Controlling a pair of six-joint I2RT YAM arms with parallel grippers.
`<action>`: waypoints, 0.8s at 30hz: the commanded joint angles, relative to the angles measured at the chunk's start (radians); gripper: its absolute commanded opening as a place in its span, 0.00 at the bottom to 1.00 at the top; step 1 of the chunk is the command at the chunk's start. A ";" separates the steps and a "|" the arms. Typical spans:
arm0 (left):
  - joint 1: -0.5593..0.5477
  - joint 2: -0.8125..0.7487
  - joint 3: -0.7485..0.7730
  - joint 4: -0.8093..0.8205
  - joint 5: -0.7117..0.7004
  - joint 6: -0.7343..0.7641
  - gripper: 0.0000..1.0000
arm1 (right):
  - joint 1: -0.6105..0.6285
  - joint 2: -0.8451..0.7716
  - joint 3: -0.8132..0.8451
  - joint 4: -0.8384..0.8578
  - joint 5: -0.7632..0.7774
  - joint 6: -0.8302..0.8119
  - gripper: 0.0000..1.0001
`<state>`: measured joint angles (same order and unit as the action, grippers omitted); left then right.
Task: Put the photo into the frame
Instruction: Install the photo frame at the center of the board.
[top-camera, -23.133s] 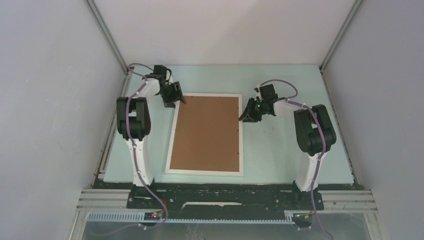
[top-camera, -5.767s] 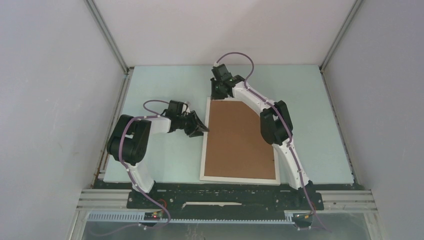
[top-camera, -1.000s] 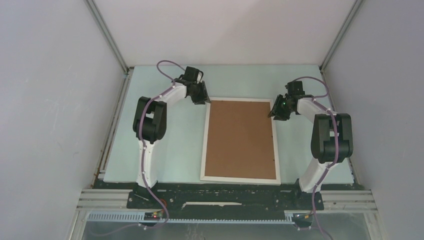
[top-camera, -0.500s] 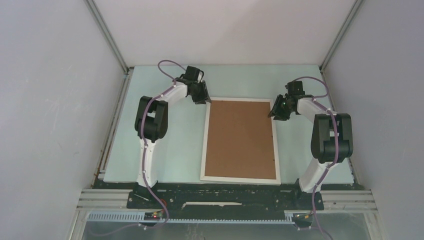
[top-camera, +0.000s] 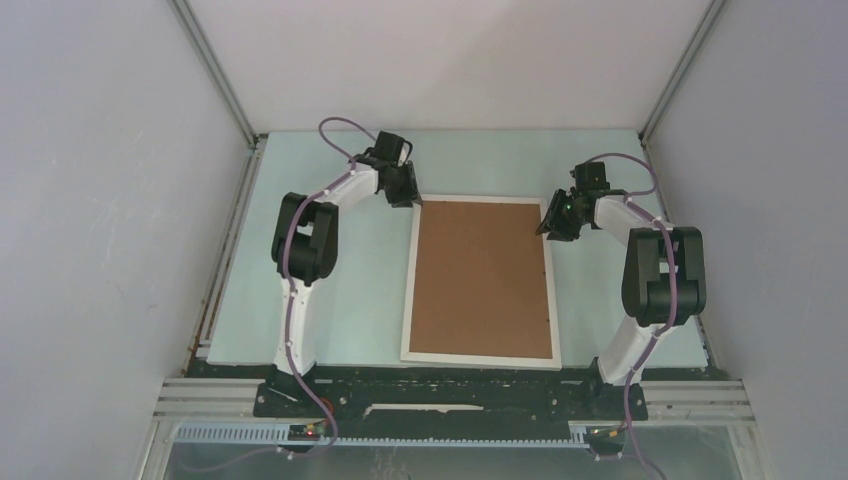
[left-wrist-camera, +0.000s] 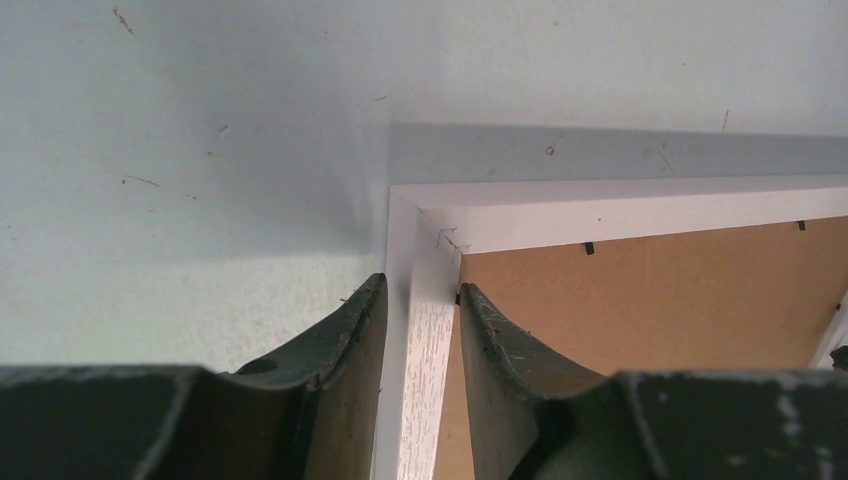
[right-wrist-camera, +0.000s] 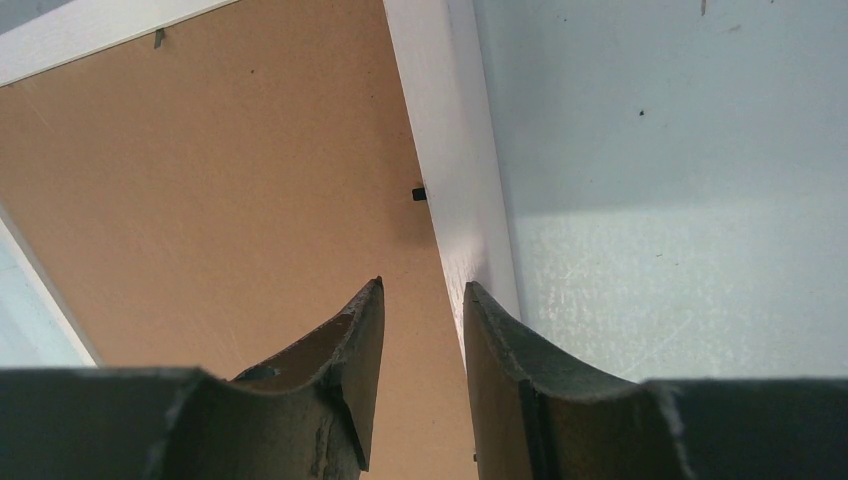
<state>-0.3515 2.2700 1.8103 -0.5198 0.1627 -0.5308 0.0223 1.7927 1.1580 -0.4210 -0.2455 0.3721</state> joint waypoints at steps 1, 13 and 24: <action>-0.043 0.000 0.009 -0.134 -0.050 0.036 0.38 | 0.008 0.030 -0.009 -0.001 0.010 -0.008 0.43; -0.095 0.073 0.098 -0.293 -0.135 -0.003 0.40 | 0.013 0.015 -0.008 -0.001 0.003 -0.008 0.43; -0.077 -0.026 0.127 -0.183 -0.077 0.061 0.59 | 0.019 0.000 -0.009 -0.013 0.004 -0.013 0.43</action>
<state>-0.4259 2.3264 1.9690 -0.7563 0.0406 -0.5140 0.0280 1.7927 1.1580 -0.4191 -0.2455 0.3698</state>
